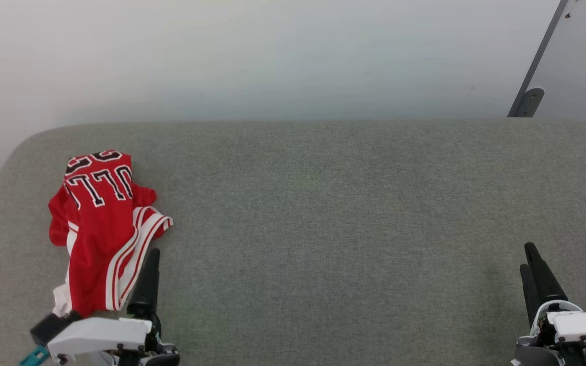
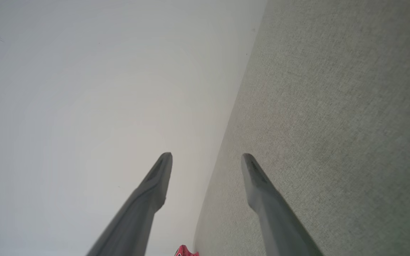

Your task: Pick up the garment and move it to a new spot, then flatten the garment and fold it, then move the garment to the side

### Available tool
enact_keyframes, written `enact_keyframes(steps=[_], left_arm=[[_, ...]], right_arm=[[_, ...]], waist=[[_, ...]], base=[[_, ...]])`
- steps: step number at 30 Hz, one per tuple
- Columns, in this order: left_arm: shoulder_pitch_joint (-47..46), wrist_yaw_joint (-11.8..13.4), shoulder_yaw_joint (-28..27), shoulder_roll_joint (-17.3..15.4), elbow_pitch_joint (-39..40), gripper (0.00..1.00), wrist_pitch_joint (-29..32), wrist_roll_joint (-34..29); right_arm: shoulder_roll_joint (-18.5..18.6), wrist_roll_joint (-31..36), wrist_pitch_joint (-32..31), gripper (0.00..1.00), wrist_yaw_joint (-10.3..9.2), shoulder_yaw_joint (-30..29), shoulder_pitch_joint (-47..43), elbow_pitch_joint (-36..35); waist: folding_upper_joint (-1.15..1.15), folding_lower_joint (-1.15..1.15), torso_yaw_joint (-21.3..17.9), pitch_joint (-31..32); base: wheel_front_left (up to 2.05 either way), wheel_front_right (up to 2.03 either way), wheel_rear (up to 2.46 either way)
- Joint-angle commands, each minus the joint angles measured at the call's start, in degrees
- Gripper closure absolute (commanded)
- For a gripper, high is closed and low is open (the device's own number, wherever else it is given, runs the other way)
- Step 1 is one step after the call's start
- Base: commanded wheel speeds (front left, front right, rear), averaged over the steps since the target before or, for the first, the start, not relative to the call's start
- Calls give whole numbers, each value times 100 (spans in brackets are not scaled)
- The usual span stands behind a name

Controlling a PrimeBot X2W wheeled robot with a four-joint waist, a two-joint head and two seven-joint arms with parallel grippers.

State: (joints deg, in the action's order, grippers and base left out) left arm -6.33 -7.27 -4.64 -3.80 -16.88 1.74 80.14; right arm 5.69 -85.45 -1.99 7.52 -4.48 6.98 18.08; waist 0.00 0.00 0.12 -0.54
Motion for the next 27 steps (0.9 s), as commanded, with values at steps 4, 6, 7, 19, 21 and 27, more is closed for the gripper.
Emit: enact_keyframes(steps=[4, 6, 7, 19, 21, 27], left_arm=[[-233, 26, -67, 1, 177, 0, -137, -786], [-244, 29, -74, 1, 195, 0, -161, -940], [-253, 34, -75, 0, 213, 0, -185, -1099], [-261, 143, 143, -56, 473, 0, -471, -2844], [-258, 156, 174, -76, 500, 0, -490, -2965], [-223, 323, 356, -174, 535, 0, -607, -3614]], right_arm=[[251, 529, 160, 0, -1, 204, 293, -27], [285, 661, 184, 0, -1, 229, 321, -26], [318, 818, 209, 0, -1, 242, 348, -33], [480, 2486, 494, 0, -2, 336, 490, -253], [483, 2599, 517, 0, -2, 327, 499, -276], [523, 3320, 633, 0, -2, 327, 545, -363]], waist=[[0, 0, 4, -15], [0, 0, 4, -19], [0, 0, 4, -23], [0, 0, 5, -64], [0, 0, 5, -65], [0, 0, 1, -80]], base=[[0, 0, 0], [0, 0, 0], [0, 0, 0], [0, 0, 0], [0, 0, 0], [0, 0, 0]])
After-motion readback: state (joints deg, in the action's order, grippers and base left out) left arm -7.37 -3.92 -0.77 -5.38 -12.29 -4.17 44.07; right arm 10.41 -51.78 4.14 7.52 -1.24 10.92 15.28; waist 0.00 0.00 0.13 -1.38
